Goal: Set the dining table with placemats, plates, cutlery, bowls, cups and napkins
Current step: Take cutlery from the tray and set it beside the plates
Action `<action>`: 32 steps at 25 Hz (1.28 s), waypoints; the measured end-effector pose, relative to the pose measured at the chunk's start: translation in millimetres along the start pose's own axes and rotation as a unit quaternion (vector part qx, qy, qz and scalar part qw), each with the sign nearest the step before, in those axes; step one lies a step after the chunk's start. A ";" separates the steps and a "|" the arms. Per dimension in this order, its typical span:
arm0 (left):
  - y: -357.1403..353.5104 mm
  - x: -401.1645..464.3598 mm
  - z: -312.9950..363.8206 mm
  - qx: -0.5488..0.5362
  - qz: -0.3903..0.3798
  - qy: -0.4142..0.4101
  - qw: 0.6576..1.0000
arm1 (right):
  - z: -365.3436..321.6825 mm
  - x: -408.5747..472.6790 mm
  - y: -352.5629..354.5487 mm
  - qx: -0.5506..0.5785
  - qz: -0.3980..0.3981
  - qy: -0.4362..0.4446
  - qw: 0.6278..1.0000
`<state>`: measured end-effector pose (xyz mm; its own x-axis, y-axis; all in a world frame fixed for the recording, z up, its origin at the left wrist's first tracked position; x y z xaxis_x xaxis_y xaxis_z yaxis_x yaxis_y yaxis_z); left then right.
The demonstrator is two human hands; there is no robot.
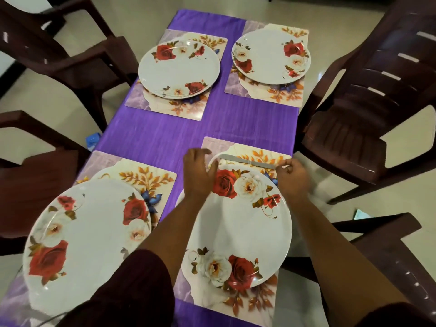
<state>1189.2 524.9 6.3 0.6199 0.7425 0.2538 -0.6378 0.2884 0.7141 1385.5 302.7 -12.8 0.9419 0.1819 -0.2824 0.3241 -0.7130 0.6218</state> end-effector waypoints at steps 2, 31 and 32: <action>6.3 -30.1 12.2 0.018 -0.004 -0.030 0.999 | -11.6 -24.9 -1.9 -0.035 -0.001 0.071 0.997; 346.3 -472.9 -117.7 0.241 0.229 0.205 0.921 | -50.1 -554.3 -181.8 -0.327 -0.174 0.818 0.439; 365.3 -497.6 -127.8 0.246 0.243 0.218 0.913 | -47.9 -583.6 -192.8 -0.328 -0.178 0.828 0.419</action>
<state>589.3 338.1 57.5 0.0096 0.9116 0.4110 -0.4394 -0.3654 0.8206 777.6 366.5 67.2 -0.5821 0.8051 0.1138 -0.0859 -0.2001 0.9760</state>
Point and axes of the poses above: each hand's wrist, its own x-axis towards the middle knuckle, its own y-axis out of the back of the hand, z = x × y, the point moved 10 cm from there along x, towards the middle knuckle, and after that the axes turned 7 degrees about -y, right-handed, at the moved point
